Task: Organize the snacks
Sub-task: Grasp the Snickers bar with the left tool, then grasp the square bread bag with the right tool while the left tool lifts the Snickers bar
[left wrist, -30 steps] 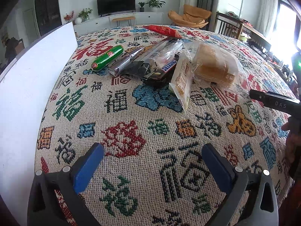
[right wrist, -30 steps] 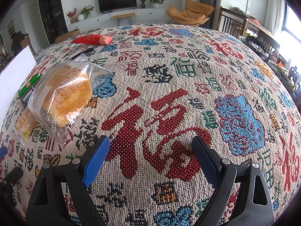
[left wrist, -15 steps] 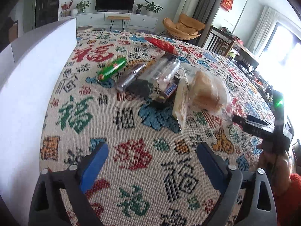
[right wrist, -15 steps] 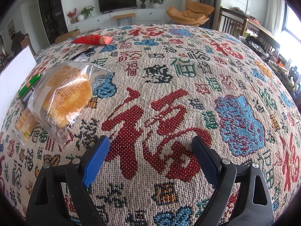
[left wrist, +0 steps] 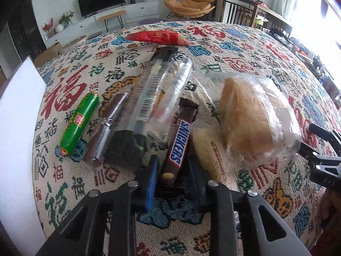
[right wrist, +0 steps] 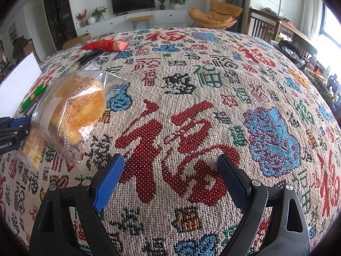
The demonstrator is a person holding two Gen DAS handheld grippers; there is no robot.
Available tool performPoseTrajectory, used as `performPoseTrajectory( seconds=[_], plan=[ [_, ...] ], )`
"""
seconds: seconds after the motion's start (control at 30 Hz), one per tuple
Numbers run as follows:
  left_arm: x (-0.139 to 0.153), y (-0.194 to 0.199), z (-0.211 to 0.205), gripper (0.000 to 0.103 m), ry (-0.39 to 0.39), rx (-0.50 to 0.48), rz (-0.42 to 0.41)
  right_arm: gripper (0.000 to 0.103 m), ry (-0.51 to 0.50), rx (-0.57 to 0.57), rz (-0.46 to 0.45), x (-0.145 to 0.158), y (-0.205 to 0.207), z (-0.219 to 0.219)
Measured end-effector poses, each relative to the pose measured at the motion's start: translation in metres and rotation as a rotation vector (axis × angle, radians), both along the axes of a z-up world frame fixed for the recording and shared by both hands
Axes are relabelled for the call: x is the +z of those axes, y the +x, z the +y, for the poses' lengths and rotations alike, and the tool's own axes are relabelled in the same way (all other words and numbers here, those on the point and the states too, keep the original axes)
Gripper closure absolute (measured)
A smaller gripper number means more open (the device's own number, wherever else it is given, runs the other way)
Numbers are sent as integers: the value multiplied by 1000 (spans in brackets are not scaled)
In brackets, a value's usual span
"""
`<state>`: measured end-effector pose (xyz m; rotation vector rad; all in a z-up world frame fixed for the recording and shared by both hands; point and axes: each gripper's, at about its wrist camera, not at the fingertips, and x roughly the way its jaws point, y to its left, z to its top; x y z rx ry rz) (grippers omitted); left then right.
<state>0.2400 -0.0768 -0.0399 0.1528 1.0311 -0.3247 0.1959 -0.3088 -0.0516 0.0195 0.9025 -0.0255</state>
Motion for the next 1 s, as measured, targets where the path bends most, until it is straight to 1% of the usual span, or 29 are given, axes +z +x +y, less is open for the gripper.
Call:
performPoseTrajectory(
  seconds=[0.07,0.13,0.27,0.37,0.43,0.47,0.53,0.57,0.6,0.63,0.67,0.7,0.77,0.87,0.93,0.97,1.0],
  plan=[
    [0,-8,0,83,-5,-1,-2,11,1,0,0,0,0,1],
    [1,-22,7,84,-29,17,3,11,3,0,-1,0,0,1],
    [2,-74,41,84,-80,75,18,11,3,1,-1,1,0,1],
    [1,-111,69,84,-97,129,15,11,3,1,-1,1,0,1],
    [0,-124,86,83,-101,190,3,11,2,1,-1,1,0,1],
    [0,-126,90,83,-106,205,-5,11,3,1,-1,1,0,1],
    [-1,-123,89,78,-110,191,-20,11,3,1,-1,1,0,1],
    [-2,-120,87,68,-97,187,-35,11,3,1,-1,1,0,1],
    [-2,-117,85,51,-76,189,-52,11,3,1,-1,1,0,1],
    [-5,-114,82,42,-57,197,-72,11,3,1,-1,1,0,1],
    [-7,-111,81,30,-49,206,-90,11,3,1,-1,1,0,1],
    [-9,-110,79,26,-37,216,-111,11,4,1,-1,1,0,0],
    [-11,-111,76,25,-14,222,-137,11,4,1,-1,1,0,1],
    [-11,-109,80,23,-39,224,-130,11,3,1,-1,1,0,1],
    [-12,-109,78,22,-28,221,-134,12,9,1,-5,1,0,0],
    [-12,-110,77,21,-22,222,-136,15,28,-5,-21,3,-3,-3],
    [-12,-109,77,21,-25,222,-136,15,45,-28,-59,8,-8,-8]
  ],
)
